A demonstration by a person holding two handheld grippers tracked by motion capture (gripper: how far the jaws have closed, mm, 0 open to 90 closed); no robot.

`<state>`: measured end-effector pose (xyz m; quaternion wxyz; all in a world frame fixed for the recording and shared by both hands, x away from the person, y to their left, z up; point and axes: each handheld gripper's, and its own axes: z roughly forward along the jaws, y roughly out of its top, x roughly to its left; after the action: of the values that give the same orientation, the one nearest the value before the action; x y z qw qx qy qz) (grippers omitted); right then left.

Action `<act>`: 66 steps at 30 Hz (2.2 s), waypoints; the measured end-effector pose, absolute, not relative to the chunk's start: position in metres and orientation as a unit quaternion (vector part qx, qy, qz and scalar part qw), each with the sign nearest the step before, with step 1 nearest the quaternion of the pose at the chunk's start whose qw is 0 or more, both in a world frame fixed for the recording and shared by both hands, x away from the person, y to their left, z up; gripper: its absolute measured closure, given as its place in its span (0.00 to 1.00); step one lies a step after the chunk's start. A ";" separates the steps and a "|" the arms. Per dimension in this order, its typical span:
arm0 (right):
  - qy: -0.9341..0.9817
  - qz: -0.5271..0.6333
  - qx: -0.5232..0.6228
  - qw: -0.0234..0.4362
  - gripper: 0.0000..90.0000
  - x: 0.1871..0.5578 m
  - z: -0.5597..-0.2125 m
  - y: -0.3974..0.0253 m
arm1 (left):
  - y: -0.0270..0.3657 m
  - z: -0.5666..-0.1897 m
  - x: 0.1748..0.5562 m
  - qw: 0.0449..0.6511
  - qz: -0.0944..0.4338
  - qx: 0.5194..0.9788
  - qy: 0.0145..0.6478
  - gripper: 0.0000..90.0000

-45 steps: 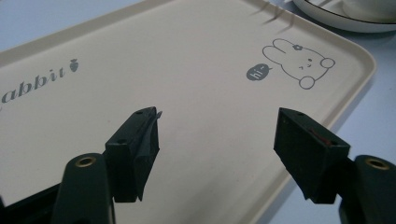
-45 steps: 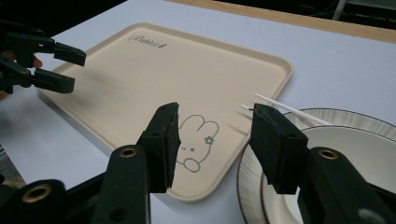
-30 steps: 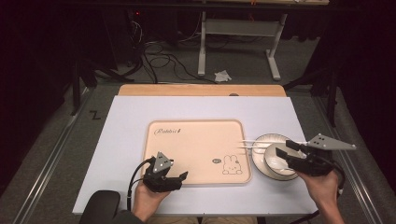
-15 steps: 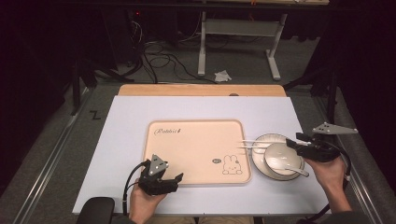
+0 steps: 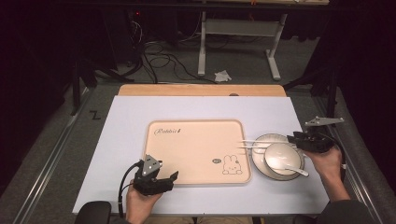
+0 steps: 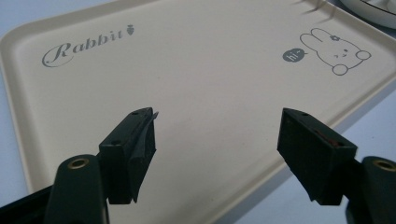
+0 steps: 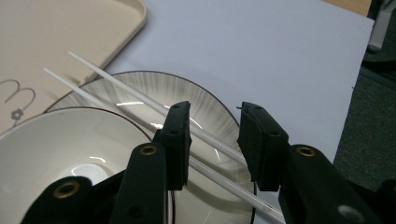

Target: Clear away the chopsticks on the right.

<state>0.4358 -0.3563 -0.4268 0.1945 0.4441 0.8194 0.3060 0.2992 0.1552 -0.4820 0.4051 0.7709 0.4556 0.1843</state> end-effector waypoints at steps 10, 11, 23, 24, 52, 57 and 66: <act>0.835 0.282 0.441 0.168 0.77 0.447 -0.438 -0.360 | 0.151 -0.485 0.304 0.398 0.182 0.778 0.451 0.31; 0.835 0.282 0.441 0.168 0.77 0.447 -0.438 -0.360 | 0.151 -0.486 0.304 0.398 0.179 0.779 0.451 0.31; 0.844 0.270 0.436 0.158 0.77 0.455 -0.446 -0.358 | 0.150 -0.487 0.304 0.398 0.178 0.780 0.448 0.31; 0.844 0.271 0.437 0.155 0.77 0.456 -0.447 -0.358 | 0.149 -0.487 0.304 0.398 0.178 0.781 0.448 0.31; 0.853 0.258 0.436 0.127 0.80 0.463 -0.454 -0.362 | 0.147 -0.487 0.303 0.399 0.183 0.783 0.441 0.31; 0.853 0.259 0.437 0.118 0.80 0.463 -0.454 -0.362 | 0.146 -0.488 0.303 0.398 0.182 0.784 0.440 0.31; 0.859 0.249 0.434 0.110 0.79 0.465 -0.457 -0.362 | 0.146 -0.488 0.303 0.397 0.181 0.786 0.438 0.31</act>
<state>0.4654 -0.3623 -0.4566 0.1097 0.4338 0.8588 0.2494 0.3029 0.1455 -0.4884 0.3967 0.7864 0.4377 0.1806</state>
